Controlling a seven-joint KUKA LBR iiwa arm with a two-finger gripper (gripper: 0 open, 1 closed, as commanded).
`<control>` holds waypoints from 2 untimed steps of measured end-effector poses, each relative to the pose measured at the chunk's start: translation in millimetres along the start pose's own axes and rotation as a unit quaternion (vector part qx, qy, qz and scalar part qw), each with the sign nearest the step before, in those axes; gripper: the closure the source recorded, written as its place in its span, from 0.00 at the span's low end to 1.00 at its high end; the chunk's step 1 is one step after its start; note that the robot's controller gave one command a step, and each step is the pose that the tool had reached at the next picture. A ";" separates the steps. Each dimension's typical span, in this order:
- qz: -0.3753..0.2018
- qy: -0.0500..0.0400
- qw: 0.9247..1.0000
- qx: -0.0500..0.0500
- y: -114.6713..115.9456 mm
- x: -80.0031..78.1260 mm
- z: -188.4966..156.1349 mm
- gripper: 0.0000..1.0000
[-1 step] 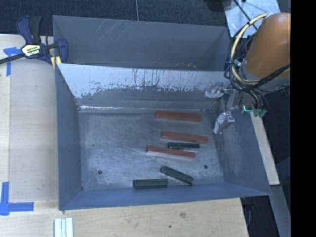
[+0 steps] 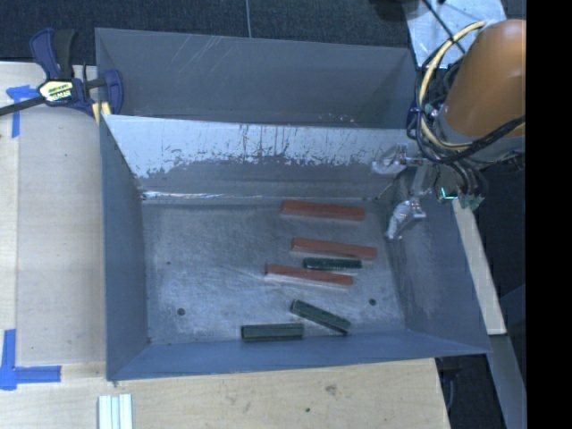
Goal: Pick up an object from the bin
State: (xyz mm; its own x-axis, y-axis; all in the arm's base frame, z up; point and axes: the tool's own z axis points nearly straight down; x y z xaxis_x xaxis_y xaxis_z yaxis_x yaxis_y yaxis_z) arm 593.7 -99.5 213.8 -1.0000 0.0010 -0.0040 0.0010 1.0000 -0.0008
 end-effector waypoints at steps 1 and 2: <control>-0.028 -0.003 1.000 0.001 4.8 2.7 38.1 0.00; -0.060 -0.007 0.998 0.001 -3.8 19.3 137.2 1.00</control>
Offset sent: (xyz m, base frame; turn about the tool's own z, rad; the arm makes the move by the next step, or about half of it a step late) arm -0.0244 -0.0035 -0.1438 -0.1220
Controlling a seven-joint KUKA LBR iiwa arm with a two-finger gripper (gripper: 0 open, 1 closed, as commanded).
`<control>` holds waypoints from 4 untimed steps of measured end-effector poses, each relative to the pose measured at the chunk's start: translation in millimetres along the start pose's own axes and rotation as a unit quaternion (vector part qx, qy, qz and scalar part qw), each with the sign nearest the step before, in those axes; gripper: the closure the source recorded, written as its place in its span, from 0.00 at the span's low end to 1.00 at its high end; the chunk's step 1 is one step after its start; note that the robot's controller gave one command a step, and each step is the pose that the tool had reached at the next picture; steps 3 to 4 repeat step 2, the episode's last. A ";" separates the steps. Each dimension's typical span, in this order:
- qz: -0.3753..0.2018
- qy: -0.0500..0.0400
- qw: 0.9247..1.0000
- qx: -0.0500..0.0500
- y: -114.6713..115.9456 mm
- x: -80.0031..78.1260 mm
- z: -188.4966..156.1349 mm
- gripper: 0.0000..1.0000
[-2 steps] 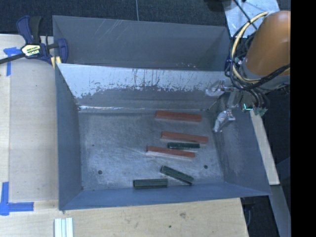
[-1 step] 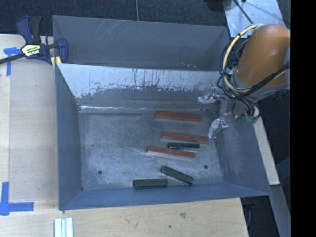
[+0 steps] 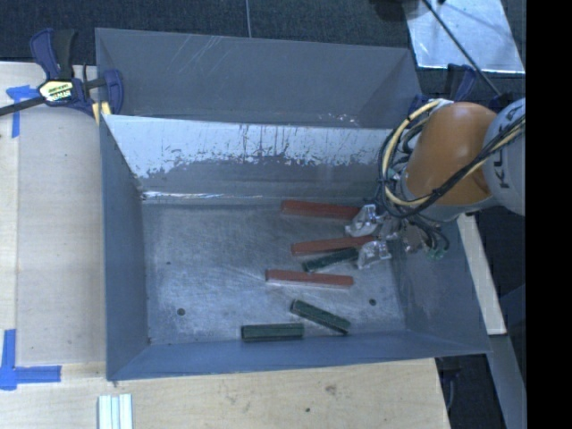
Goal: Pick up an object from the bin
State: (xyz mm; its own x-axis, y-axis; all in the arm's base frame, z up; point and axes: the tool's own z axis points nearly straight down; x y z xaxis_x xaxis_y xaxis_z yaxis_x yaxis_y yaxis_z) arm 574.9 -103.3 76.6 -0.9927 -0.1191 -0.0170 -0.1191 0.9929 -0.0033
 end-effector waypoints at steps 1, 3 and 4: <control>-0.001 0.000 1.000 0.000 0.1 0.0 0.0 1.00; -0.035 0.006 0.999 -0.001 -11.8 -4.0 -131.2 1.00; -0.035 0.006 0.999 -0.001 -11.8 -4.0 -131.2 1.00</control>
Offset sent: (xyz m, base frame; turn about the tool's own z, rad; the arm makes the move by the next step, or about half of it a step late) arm 0.0021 -0.0106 0.1306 -0.0729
